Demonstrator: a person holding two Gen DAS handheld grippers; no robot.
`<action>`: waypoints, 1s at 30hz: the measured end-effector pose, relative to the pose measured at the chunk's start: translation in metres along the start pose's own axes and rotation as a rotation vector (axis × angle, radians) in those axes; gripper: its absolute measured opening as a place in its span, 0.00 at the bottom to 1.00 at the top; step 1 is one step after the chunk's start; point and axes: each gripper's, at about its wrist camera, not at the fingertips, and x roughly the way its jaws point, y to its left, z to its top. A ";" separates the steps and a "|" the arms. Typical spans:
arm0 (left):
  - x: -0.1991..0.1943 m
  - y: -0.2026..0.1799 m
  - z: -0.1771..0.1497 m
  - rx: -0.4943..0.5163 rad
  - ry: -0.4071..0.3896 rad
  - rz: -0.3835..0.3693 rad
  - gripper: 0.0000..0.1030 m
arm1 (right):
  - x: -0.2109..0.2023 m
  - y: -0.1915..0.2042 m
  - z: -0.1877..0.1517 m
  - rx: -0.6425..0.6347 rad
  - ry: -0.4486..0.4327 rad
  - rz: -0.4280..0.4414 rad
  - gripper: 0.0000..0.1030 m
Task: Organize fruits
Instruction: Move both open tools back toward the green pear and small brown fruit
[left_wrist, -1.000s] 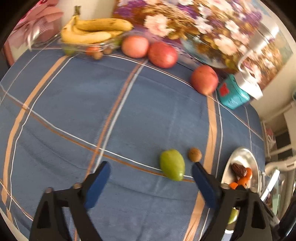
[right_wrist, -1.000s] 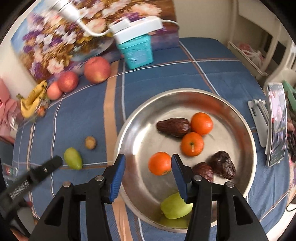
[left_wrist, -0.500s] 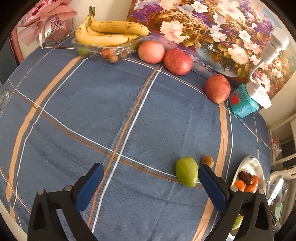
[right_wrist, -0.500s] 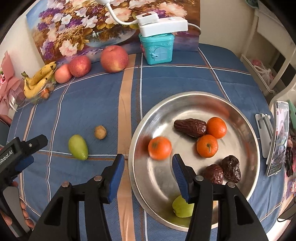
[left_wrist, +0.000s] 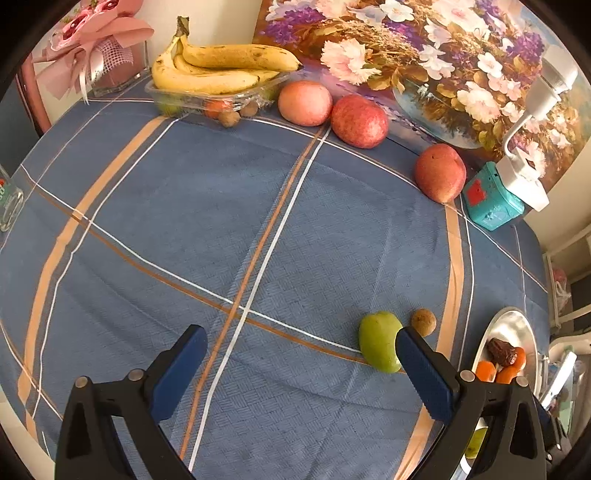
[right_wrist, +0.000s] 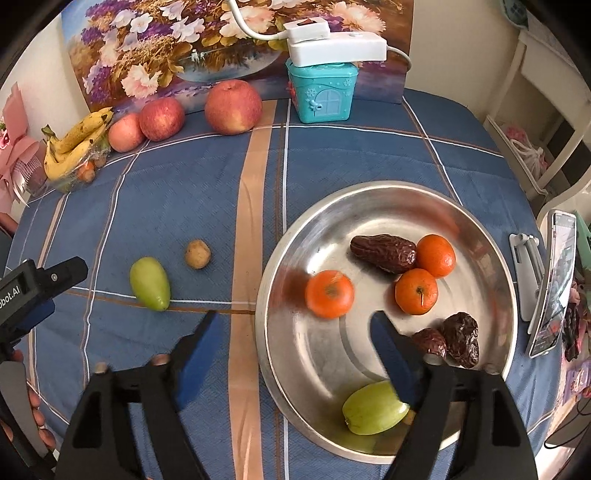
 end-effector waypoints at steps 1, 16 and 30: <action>0.000 -0.001 0.000 0.005 0.001 0.001 1.00 | -0.001 0.001 0.000 -0.009 -0.012 -0.010 0.96; -0.003 -0.016 0.000 0.077 -0.065 0.023 1.00 | -0.004 -0.001 0.001 -0.002 -0.075 0.000 0.96; 0.019 -0.021 -0.001 0.057 -0.013 -0.046 1.00 | 0.005 0.000 0.010 0.023 -0.104 0.063 0.96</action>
